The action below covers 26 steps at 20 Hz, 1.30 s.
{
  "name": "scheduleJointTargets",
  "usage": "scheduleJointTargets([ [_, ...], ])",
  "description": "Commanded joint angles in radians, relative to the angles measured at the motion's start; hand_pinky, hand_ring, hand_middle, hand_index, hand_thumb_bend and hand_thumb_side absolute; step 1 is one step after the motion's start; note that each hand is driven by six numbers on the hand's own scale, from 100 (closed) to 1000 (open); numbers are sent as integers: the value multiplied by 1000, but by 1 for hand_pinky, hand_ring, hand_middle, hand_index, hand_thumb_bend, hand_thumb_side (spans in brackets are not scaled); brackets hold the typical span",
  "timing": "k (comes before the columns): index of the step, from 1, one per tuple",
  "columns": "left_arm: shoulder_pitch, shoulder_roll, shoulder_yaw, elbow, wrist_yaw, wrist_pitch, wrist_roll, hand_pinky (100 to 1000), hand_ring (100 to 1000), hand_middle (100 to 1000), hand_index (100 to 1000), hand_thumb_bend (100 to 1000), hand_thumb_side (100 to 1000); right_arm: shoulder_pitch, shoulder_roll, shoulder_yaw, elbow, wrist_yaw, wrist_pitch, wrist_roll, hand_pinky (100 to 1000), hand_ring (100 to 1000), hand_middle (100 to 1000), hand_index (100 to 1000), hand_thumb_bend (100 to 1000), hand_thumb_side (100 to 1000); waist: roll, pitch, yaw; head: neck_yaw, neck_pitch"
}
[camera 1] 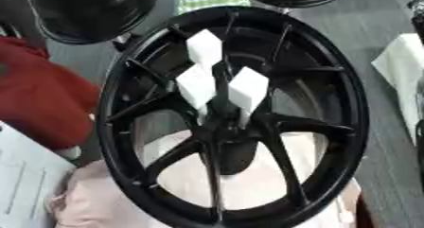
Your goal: Pull the pin out of the wheel hub.
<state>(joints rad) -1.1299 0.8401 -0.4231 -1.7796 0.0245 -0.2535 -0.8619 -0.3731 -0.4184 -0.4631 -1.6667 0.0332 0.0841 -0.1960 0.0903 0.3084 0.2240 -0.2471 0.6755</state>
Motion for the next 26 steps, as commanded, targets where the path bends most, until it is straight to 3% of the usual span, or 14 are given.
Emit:
scheduleJointTargets([
  [1,-41,-24,-22,45,13,-21,-43,715,667,602,752,100,550,-9,-26,1,-13,7,-2,6,873,822,582,747,100,541,11,-32,0,5,-10],
  [13,-128,-194,-123,183,16,-8,-45,697,650,604,758,100,621,-22,-12,27,-6,7,-2,34,875,823,583,749,100,539,8,-35,-26,36,-17],
  [20,-143,-254,-158,246,39,-9,-45,679,581,650,835,100,655,-33,-4,41,-3,12,-2,50,876,823,583,750,100,539,8,-34,-40,49,-12],
  [26,-146,-279,-183,279,88,-21,-45,674,596,723,883,110,663,-43,2,52,-2,12,-2,61,877,823,583,751,100,539,9,-30,-51,55,-9],
])
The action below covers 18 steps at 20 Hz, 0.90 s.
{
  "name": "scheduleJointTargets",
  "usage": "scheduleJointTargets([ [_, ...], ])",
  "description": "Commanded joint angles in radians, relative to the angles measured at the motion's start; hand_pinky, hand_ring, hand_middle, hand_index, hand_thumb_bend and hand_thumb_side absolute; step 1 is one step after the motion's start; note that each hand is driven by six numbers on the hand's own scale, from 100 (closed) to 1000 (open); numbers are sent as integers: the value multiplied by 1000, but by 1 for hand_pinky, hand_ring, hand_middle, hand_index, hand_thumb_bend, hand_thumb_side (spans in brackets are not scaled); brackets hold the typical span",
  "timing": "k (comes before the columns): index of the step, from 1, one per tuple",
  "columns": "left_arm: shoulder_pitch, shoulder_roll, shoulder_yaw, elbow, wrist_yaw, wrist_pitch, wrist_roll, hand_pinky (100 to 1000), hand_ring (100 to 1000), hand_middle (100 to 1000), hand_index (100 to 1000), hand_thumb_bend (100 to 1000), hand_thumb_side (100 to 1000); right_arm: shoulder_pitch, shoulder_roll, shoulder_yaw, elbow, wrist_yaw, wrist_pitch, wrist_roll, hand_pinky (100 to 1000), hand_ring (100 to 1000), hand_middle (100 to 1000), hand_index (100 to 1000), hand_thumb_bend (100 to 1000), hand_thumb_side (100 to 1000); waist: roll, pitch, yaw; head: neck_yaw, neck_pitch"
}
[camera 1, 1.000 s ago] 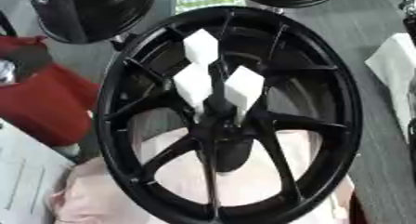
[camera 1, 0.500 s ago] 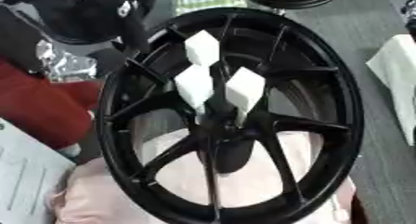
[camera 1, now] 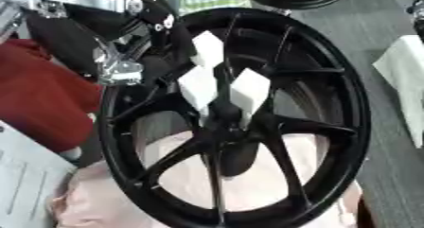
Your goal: Pull the pin out of the wheel hub.
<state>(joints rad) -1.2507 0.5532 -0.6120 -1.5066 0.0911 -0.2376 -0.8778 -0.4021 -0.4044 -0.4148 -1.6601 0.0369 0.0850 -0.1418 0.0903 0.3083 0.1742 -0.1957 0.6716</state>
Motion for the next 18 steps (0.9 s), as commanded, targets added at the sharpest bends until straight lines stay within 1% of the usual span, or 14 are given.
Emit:
scheduleJointTargets([
  [1,-26,6,5,9,27,-40,-29,676,612,743,888,128,658,-15,-12,5,-9,9,-2,8,877,823,583,751,100,539,9,-29,-2,4,-6],
  [2,-26,4,5,11,31,-44,-29,684,659,749,888,150,649,-15,-11,7,-8,9,-2,11,877,823,583,751,100,539,9,-28,-3,5,-6],
  [4,-26,3,6,13,37,-52,-29,696,717,754,884,175,620,-16,-11,12,-7,10,-3,15,877,823,582,751,100,539,9,-27,-4,6,-9],
  [7,-26,2,7,17,32,-62,-29,695,715,749,873,190,591,-18,-11,19,-6,11,-3,23,877,824,582,752,100,538,9,-26,-5,5,-10],
  [12,-23,-2,6,26,16,-70,-29,704,734,738,862,195,590,-21,-9,23,-5,11,-4,28,878,824,582,752,100,538,8,-25,-8,7,-12],
  [18,-22,-13,0,39,9,-70,-29,696,729,738,855,186,574,-27,-6,31,-4,11,-5,36,879,824,583,753,100,538,7,-21,-15,11,-14],
])
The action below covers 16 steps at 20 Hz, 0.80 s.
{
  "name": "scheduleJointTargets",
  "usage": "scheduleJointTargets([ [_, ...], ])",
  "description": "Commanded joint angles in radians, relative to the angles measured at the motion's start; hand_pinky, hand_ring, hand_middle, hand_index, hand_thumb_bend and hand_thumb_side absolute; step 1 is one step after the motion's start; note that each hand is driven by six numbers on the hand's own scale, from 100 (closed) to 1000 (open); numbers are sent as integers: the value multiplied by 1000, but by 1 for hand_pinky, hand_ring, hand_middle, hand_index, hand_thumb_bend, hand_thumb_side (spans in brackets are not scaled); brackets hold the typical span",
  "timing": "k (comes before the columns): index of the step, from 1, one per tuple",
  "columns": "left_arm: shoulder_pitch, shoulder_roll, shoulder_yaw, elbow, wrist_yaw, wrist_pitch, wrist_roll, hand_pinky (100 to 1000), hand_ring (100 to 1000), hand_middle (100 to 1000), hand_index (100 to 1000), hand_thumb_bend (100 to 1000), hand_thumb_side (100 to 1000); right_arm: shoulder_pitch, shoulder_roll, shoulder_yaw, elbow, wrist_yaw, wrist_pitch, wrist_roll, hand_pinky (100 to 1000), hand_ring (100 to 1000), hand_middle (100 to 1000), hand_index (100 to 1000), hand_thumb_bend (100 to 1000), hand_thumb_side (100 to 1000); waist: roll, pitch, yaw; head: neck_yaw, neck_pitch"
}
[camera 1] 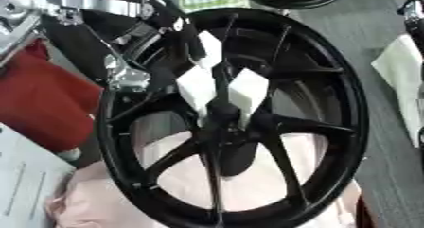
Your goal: Pull the pin out of the wheel hub.
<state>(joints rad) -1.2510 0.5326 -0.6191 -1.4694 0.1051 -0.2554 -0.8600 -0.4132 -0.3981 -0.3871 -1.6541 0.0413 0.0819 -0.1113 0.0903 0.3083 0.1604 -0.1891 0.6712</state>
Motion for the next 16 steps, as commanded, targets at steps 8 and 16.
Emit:
scheduleJointTargets([
  [8,-18,-11,3,34,-20,-58,-47,714,764,755,859,172,589,-19,-10,13,-11,0,-5,15,879,824,596,754,100,538,7,-19,-9,5,-11],
  [16,-10,-17,-14,49,-38,-84,-47,741,791,776,868,176,624,-23,-8,18,-12,-1,-6,20,880,824,595,755,100,538,7,-16,-14,10,-1],
])
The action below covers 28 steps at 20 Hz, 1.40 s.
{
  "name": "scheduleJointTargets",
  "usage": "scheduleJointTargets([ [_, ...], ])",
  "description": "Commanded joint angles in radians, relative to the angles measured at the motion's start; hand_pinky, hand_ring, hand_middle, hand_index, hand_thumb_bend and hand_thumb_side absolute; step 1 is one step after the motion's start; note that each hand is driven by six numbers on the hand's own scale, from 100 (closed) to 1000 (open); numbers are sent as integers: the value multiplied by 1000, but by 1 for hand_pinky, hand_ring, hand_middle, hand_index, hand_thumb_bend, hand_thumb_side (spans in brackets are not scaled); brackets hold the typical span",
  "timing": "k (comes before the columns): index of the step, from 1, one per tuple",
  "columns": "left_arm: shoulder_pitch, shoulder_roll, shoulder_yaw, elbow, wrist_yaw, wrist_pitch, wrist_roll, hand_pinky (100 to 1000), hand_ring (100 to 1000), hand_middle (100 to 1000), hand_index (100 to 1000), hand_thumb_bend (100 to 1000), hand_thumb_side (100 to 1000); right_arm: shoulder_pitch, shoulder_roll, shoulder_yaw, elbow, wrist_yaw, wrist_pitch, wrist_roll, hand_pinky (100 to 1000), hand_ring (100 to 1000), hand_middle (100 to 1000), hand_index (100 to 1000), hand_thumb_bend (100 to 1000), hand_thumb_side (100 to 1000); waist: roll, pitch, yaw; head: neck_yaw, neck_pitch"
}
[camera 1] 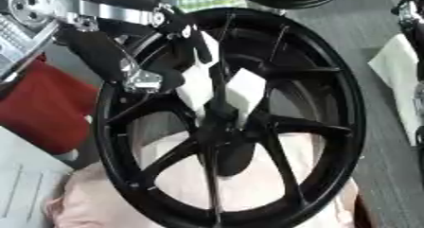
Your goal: Pull the pin out of the wheel hub.
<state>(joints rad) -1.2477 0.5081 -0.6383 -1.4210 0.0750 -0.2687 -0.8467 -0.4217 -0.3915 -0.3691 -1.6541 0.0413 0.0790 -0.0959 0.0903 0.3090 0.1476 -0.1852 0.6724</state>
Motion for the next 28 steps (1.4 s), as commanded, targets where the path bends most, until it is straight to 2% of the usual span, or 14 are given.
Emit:
scheduleJointTargets([
  [1,-12,6,4,3,-14,-72,-60,741,793,777,868,177,625,-15,-14,1,-12,-1,-3,6,880,824,595,755,100,538,7,-16,-2,7,-2],
  [17,-2,-9,3,38,-76,-109,-60,782,861,811,865,218,602,-22,-10,13,-12,-3,-5,18,882,825,592,756,100,537,5,-8,-11,16,-3],
  [28,7,-22,-1,79,-120,-131,-60,757,837,799,873,235,611,-26,-7,21,-12,-4,-6,26,882,825,591,757,100,537,4,-4,-17,22,-2],
])
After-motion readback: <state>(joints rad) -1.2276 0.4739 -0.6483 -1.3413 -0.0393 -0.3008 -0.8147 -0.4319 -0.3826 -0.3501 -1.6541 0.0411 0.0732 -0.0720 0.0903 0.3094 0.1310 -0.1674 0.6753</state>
